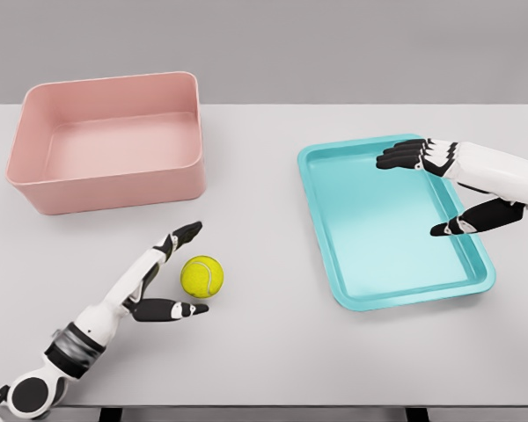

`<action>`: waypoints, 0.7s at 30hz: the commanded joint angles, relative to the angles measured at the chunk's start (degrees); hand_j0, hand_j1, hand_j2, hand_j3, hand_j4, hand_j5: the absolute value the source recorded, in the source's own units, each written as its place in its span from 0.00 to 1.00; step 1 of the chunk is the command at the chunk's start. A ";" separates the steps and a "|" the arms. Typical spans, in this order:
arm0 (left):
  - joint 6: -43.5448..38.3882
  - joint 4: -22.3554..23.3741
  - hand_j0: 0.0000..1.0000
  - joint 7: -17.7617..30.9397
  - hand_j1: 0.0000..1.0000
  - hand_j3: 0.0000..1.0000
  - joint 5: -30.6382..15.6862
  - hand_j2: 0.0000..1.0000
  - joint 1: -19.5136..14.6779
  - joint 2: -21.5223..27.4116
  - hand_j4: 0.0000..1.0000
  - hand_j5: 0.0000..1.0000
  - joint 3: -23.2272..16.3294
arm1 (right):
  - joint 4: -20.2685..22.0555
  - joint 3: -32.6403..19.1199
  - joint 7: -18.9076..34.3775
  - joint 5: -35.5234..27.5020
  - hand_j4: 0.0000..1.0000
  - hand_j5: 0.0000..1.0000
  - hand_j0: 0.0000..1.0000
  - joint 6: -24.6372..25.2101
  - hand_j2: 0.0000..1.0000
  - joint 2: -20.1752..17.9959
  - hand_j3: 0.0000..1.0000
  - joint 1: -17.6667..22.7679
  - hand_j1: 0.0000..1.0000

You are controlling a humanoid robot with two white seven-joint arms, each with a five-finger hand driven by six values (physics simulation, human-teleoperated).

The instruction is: Put the tennis from the blue tray into the pink basket with both arms

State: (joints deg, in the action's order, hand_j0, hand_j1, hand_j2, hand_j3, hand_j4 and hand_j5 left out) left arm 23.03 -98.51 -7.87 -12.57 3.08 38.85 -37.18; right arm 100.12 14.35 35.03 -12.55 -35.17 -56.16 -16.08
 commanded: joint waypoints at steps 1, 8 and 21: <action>-0.97 0.33 1.00 0.05 1.00 1.00 0.00 1.00 0.00 0.00 1.00 1.00 -0.26 | 0.07 0.15 -0.03 -0.46 1.00 1.00 1.00 0.17 1.00 0.00 1.00 0.00 1.00; -0.62 0.42 1.00 0.05 1.00 1.00 2.11 1.00 -0.79 0.18 1.00 1.00 -0.44 | 0.16 0.24 -0.03 -0.46 1.00 1.00 1.00 0.17 1.00 0.26 1.00 0.00 1.00; -0.18 1.92 0.87 -0.04 0.87 0.87 2.11 0.87 -0.70 0.09 0.87 0.87 -1.06 | 0.16 0.41 -0.03 -0.46 1.00 1.00 1.00 0.17 1.00 0.35 1.00 -0.09 1.00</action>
State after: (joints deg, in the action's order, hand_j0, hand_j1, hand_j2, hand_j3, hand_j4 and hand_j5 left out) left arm 22.78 -96.91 -7.89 -10.43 2.37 38.99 -38.11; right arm 100.27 14.77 35.03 -12.55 -35.17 -55.75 -16.17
